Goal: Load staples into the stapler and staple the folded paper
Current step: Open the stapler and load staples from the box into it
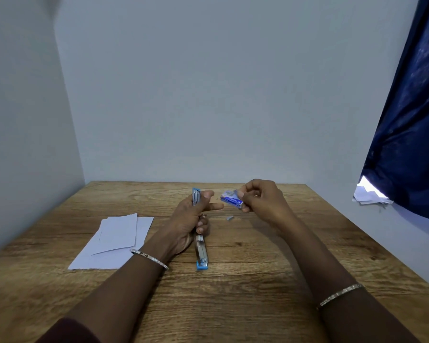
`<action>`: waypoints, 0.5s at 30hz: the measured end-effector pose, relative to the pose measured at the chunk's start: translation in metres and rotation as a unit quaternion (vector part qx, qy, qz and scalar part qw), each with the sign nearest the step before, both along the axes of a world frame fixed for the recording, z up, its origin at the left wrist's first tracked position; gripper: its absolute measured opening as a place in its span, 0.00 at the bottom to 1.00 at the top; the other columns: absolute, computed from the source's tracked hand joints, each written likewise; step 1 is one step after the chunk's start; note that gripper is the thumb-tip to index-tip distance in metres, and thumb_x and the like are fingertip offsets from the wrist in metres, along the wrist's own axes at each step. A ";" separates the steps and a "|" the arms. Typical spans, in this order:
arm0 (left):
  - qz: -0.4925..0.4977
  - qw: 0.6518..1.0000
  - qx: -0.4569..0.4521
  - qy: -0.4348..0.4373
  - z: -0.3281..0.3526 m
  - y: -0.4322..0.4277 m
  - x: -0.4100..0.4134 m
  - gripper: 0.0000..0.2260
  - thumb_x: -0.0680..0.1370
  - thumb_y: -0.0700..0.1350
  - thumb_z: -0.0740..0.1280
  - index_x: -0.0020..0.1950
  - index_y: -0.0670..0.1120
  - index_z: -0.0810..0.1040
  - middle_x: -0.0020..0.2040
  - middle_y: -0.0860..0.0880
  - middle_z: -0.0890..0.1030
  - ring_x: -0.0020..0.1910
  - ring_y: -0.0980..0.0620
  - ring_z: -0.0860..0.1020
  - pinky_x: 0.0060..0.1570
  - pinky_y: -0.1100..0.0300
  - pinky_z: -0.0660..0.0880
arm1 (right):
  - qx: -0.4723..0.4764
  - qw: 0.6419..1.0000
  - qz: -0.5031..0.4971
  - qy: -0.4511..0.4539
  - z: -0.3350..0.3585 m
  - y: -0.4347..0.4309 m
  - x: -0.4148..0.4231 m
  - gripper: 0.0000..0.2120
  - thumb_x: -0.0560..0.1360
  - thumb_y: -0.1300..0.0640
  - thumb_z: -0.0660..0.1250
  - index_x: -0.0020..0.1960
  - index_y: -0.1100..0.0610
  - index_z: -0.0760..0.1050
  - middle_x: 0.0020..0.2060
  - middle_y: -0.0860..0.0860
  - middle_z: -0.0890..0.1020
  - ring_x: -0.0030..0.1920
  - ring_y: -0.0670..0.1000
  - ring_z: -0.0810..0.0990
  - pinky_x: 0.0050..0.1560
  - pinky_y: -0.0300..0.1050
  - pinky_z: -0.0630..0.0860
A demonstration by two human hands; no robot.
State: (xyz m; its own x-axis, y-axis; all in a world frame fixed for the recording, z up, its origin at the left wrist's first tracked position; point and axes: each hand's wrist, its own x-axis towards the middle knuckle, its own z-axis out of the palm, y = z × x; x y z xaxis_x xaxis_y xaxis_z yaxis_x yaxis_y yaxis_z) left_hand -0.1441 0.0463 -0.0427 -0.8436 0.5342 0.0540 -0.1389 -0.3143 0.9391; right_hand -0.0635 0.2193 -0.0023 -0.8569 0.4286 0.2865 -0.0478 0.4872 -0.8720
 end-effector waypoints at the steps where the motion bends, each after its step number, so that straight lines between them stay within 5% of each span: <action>1: 0.007 1.000 0.001 -0.008 0.001 0.000 -0.001 0.18 0.81 0.51 0.65 0.65 0.40 0.75 0.48 0.39 0.85 0.19 0.58 0.62 0.17 0.66 0.64 | 0.048 0.998 -0.023 -0.020 0.002 0.005 0.002 0.03 0.77 0.61 0.71 0.46 0.61 0.82 0.31 0.52 0.83 0.29 0.46 0.81 0.40 0.40 0.78; 4: 0.015 0.999 0.010 -0.031 0.003 -0.001 0.001 0.20 0.84 0.54 0.59 0.65 0.39 0.74 0.38 0.43 0.79 0.18 0.57 0.62 0.17 0.67 0.62 | 0.090 0.991 -0.066 -0.075 0.002 0.014 0.006 0.03 0.77 0.60 0.72 0.45 0.60 0.82 0.32 0.53 0.84 0.34 0.50 0.85 0.42 0.41 0.79; 8: 0.001 0.998 0.024 -0.066 0.007 -0.001 0.003 0.22 0.85 0.56 0.54 0.63 0.39 0.75 0.33 0.44 0.72 0.16 0.57 0.63 0.17 0.68 0.61 | 0.086 0.983 -0.115 -0.118 -0.003 0.020 0.002 0.06 0.77 0.60 0.72 0.44 0.63 0.81 0.46 0.60 0.87 0.47 0.59 0.87 0.56 0.57 0.83; 15: -0.001 0.997 0.029 -0.072 0.007 -0.004 0.004 0.17 0.86 0.49 0.53 0.54 0.39 0.77 0.30 0.44 0.72 0.19 0.54 0.65 0.19 0.65 0.65 | 0.119 0.963 -0.114 -0.213 -0.003 0.017 0.005 0.06 0.77 0.62 0.68 0.41 0.57 0.77 0.45 0.63 0.87 0.44 0.60 0.87 0.47 0.52 0.83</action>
State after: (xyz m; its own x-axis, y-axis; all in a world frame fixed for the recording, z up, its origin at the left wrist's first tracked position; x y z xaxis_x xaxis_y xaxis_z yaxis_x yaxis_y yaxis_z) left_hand -0.1400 0.0424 -0.0358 -0.8436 0.5357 -0.0369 -0.2720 -0.3672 0.8895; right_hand -0.0584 0.2363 -0.0053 -0.8092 0.5859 0.0426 0.4225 0.6308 -0.6509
